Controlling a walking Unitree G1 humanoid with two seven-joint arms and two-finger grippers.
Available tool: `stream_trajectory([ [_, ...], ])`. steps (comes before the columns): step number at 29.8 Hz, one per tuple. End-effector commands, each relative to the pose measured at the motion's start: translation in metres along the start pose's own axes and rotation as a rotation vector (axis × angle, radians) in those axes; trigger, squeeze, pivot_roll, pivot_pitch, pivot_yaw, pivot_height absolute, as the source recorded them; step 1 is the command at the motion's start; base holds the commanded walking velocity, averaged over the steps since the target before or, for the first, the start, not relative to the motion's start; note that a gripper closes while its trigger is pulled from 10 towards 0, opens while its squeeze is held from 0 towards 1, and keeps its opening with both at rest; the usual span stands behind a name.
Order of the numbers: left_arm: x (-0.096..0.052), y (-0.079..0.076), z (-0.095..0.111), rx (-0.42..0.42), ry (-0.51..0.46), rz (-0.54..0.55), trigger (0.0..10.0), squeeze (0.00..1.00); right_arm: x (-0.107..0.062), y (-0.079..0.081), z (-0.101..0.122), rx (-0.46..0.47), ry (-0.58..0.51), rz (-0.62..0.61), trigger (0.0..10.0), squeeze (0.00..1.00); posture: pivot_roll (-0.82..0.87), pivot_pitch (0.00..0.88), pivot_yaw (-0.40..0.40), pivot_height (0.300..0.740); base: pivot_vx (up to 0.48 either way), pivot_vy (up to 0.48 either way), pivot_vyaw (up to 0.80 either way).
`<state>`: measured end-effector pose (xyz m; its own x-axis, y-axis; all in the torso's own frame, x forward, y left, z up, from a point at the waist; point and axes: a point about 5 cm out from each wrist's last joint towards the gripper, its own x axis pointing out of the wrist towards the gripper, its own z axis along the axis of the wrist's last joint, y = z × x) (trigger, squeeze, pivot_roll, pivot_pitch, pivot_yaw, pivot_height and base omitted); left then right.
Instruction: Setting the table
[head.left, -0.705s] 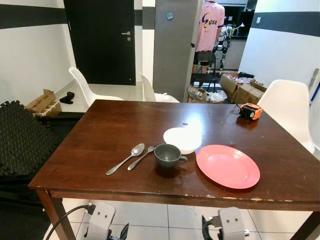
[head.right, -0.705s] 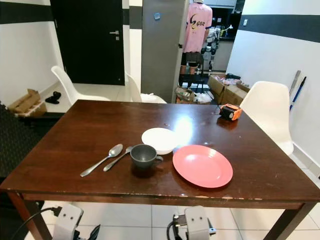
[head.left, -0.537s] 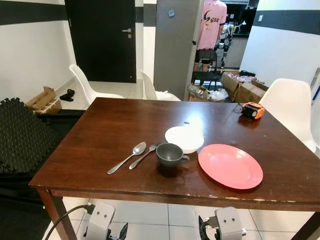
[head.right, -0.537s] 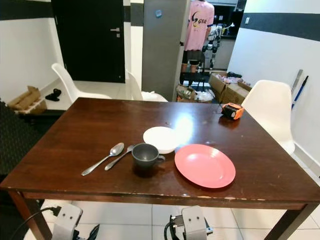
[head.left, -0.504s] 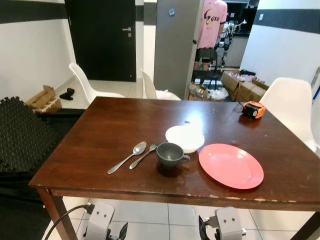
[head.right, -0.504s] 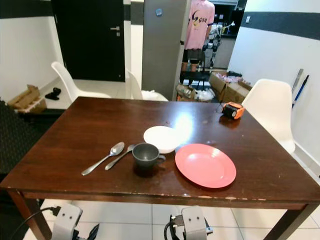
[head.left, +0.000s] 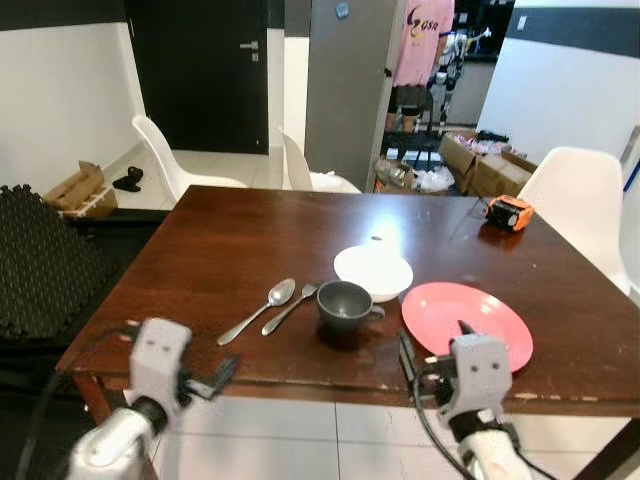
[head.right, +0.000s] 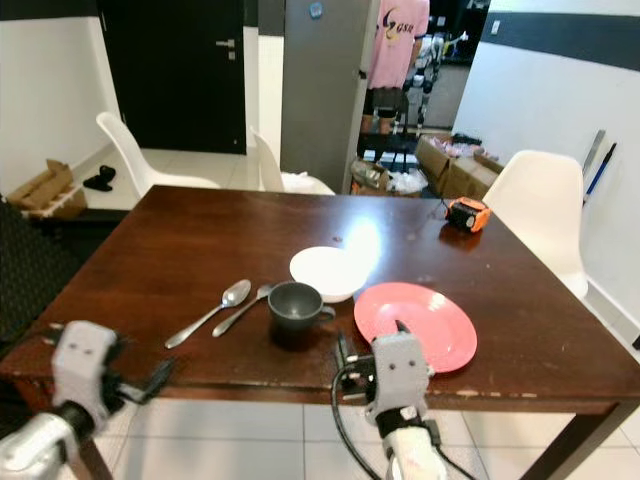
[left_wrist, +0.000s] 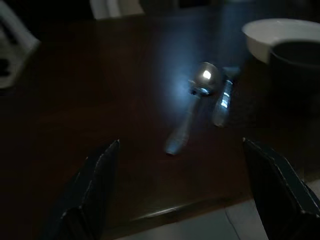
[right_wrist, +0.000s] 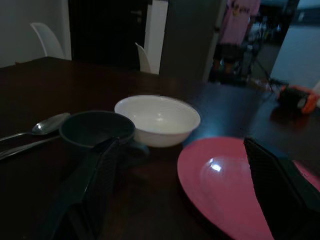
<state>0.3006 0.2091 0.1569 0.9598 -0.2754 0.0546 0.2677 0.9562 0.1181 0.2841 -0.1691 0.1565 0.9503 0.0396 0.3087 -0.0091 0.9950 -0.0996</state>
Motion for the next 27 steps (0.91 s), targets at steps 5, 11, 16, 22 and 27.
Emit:
stream_trajectory([
  [5, 0.044, -0.012, 0.01, 0.013, 0.057, 0.042, 10.0, 0.0, 0.006, -0.001, -0.006, 0.031, 0.049, 0.053, 10.0, 0.0, -0.04, 0.037, 0.059, 0.74, 0.0, 0.0, 0.0],
  [11, 0.063, -0.016, -0.004, -0.027, 0.178, 0.099, 10.0, 0.0, 0.029, 0.019, 0.006, 0.079, 0.03, 0.076, 10.0, 0.0, -0.05, 0.038, 0.061, 0.74, 0.0, 0.0, 0.0],
  [16, 0.056, -0.019, -0.013, -0.104, 0.218, 0.234, 10.0, 0.0, 0.035, 0.025, 0.005, 0.097, 0.04, 0.102, 10.0, 0.0, -0.01, 0.045, 0.048, 0.74, 0.0, 0.0, 0.0],
  [22, 0.05, -0.011, -0.026, -0.146, 0.273, 0.36, 10.0, 0.0, 0.037, 0.03, 0.007, 0.098, 0.041, 0.135, 10.0, 0.0, -0.02, 0.053, 0.041, 0.74, 0.0, 0.0, 0.0],
  [27, 0.034, 0.008, -0.014, -0.121, 0.11, 0.509, 10.0, 0.0, 0.035, 0.03, 0.005, 0.103, 0.05, 0.133, 10.0, 0.0, -0.01, 0.061, 0.034, 0.74, 0.0, 0.0, 0.0],
])
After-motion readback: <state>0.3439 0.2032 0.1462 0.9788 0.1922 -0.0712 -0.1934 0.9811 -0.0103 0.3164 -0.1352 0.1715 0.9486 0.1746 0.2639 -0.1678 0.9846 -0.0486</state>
